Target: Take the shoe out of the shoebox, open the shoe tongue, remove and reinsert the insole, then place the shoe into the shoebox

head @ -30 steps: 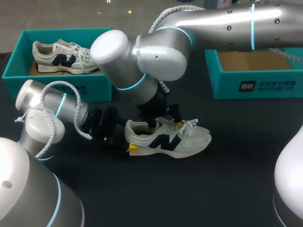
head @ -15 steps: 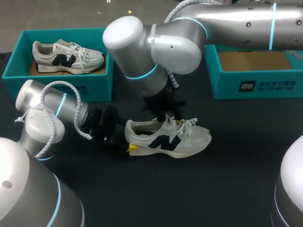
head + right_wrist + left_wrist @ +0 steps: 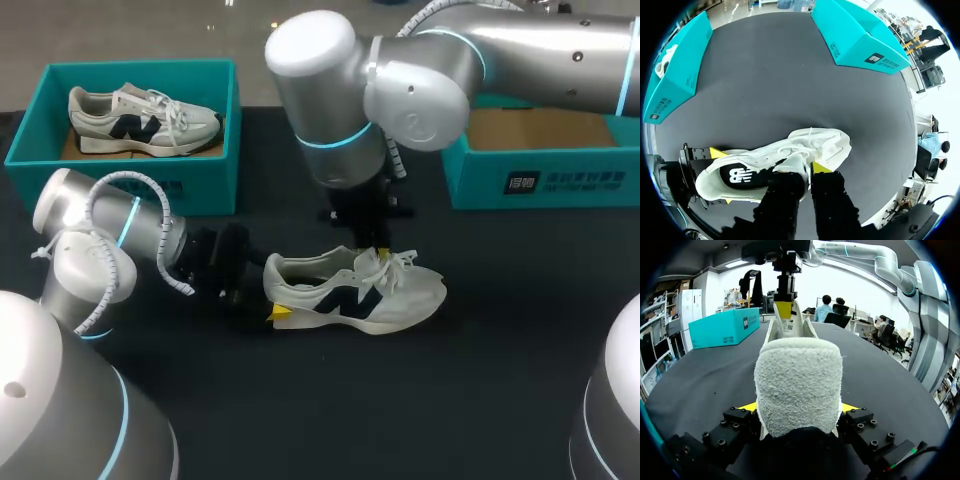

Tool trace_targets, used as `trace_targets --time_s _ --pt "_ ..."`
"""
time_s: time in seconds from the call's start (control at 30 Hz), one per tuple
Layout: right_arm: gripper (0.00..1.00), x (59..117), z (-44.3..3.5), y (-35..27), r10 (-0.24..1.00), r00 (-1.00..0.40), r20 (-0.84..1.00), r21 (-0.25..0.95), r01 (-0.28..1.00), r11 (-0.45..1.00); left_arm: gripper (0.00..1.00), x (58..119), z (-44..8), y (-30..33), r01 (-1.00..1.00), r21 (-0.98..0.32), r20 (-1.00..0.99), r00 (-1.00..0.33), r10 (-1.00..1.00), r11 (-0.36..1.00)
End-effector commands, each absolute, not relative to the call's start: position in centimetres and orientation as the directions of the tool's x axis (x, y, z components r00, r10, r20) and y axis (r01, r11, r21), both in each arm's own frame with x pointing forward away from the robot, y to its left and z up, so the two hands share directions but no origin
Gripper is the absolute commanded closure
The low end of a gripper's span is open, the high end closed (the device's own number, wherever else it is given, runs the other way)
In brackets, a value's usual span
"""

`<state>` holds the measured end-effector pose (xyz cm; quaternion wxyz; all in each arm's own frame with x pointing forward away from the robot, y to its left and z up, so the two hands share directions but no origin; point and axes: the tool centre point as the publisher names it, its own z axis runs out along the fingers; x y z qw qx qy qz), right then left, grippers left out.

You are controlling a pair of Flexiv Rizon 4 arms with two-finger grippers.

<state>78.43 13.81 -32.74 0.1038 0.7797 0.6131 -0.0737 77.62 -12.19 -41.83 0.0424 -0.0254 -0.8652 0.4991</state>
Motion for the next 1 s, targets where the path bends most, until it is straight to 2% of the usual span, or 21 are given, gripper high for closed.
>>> trace_targets --time_s 0.03,1.0 --pt "1.00 78.4 -32.9 12.8 0.955 0.243 -0.169 0.066 0.970 -0.235 1.00 77.8 -42.2 -12.4 0.001 -0.863 0.049 -0.995 0.086 0.505" --pt "1.00 78.9 -37.0 6.5 0.900 0.379 -0.214 0.031 0.924 -0.382 1.00 77.8 -42.2 -12.4 0.001 -0.863 0.049 -0.995 0.086 0.505"
